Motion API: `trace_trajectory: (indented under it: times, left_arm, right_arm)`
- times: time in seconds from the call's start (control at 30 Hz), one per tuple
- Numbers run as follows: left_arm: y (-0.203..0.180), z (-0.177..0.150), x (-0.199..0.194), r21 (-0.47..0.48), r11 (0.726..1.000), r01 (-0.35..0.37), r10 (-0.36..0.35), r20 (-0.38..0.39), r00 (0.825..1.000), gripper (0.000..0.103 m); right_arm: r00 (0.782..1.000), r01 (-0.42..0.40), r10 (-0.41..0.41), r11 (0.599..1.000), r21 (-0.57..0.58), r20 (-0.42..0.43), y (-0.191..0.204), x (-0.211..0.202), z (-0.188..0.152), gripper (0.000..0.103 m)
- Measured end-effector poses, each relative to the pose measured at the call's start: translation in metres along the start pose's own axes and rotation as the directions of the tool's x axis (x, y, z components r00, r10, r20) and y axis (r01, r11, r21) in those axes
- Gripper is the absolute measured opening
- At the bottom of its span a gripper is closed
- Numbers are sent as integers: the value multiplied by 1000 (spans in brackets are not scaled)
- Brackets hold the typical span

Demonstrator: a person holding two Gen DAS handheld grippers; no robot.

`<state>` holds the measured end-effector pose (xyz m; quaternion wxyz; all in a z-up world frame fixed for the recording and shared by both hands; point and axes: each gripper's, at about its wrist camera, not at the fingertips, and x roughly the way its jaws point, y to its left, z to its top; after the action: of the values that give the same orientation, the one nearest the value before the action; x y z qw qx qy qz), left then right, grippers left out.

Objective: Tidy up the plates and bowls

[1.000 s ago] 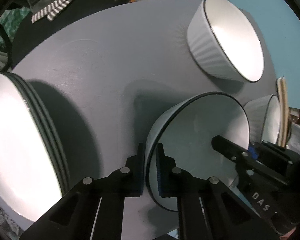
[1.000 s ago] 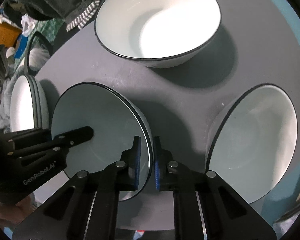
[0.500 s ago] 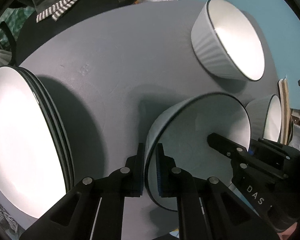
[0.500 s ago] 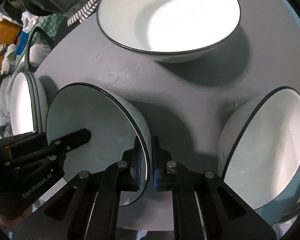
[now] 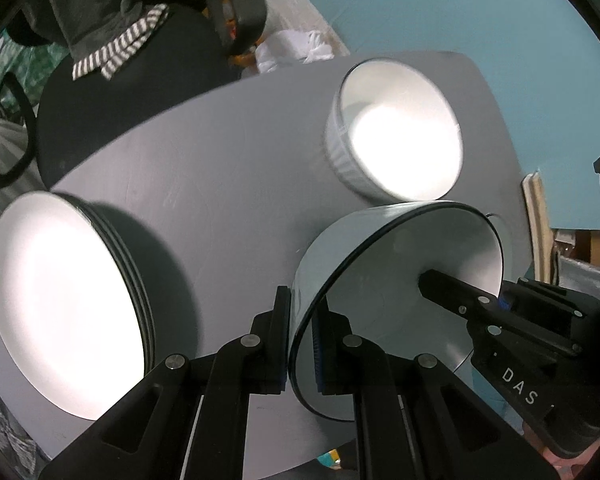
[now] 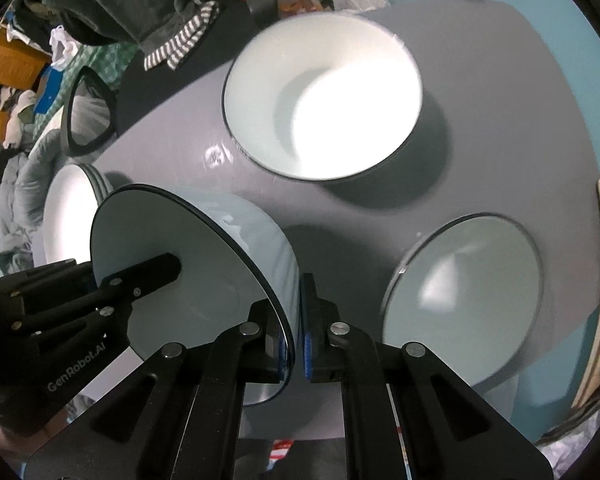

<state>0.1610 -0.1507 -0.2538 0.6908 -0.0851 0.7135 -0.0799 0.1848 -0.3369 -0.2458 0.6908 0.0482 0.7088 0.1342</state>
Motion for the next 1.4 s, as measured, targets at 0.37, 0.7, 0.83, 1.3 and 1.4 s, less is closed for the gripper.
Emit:
trace_trajectory:
  times: [0.37, 0.7, 0.83, 1.3, 1.4]
  left_arm:
    - [-31, 41, -15, 43, 999, -1, -1, 49, 999, 9]
    - [-39, 77, -10, 33, 999, -16, 13, 70, 997, 9]
    - [-37, 85, -1, 18, 1000, -20, 19, 59, 998, 9]
    - [-35, 95, 20, -8, 999, -40, 40, 20, 999, 9]
    - [-35, 96, 24, -9, 999, -39, 39, 9, 999, 9]
  right_arm:
    - [999, 25, -26, 1000, 7, 34, -21, -34, 21, 7]
    - [998, 38, -38, 999, 2, 40, -33, -42, 56, 7]
    - [998, 52, -51, 998, -18, 25, -36, -37, 68, 7]
    - [997, 58, -61, 996, -68, -52, -43, -21, 90, 7]
    - [996, 56, -61, 996, -63, -71, -46, -18, 92, 7]
